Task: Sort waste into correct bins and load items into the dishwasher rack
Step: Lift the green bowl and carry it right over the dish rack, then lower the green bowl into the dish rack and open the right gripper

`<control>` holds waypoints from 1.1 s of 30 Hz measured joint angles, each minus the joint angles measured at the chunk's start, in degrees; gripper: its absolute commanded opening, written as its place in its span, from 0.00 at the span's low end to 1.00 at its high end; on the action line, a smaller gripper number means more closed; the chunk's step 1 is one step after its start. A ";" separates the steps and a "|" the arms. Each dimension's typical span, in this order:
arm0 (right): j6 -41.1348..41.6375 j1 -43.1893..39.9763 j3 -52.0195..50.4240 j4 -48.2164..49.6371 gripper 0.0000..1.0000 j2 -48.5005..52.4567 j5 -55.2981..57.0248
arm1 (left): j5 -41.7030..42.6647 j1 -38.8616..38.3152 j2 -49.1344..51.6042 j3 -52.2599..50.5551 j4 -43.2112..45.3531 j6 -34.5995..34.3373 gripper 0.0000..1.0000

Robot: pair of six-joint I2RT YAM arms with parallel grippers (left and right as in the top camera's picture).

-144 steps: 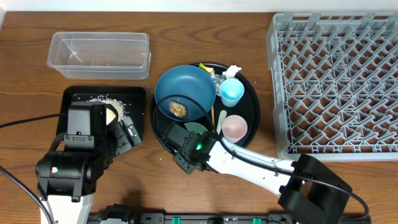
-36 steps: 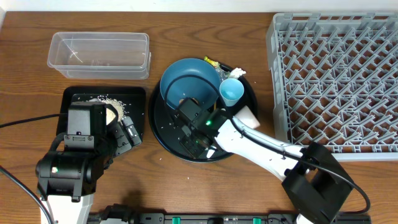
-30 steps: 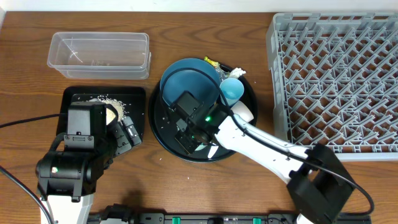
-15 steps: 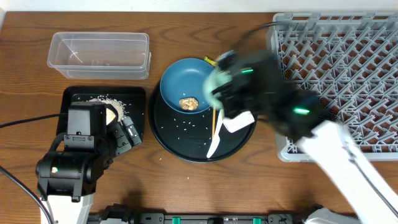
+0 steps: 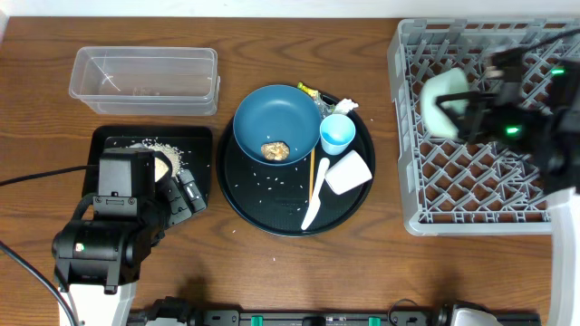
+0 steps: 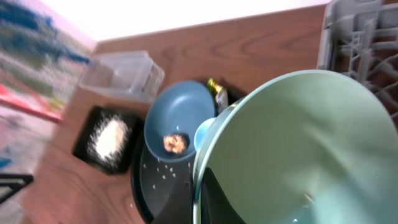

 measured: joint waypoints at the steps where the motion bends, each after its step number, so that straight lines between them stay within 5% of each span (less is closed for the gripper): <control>1: -0.68 -2.78 0.00 0.33 0.01 1.09 -3.10 | 0.00 0.00 0.00 0.00 -0.02 0.00 0.98; 12: -6.71 -22.18 -0.07 1.79 0.01 20.02 -28.59 | 0.00 0.00 0.00 0.00 -0.04 0.00 0.98; 33: -3.61 -35.80 -0.28 19.76 0.01 33.86 -40.94 | 0.00 0.00 0.00 0.00 -0.02 0.00 0.98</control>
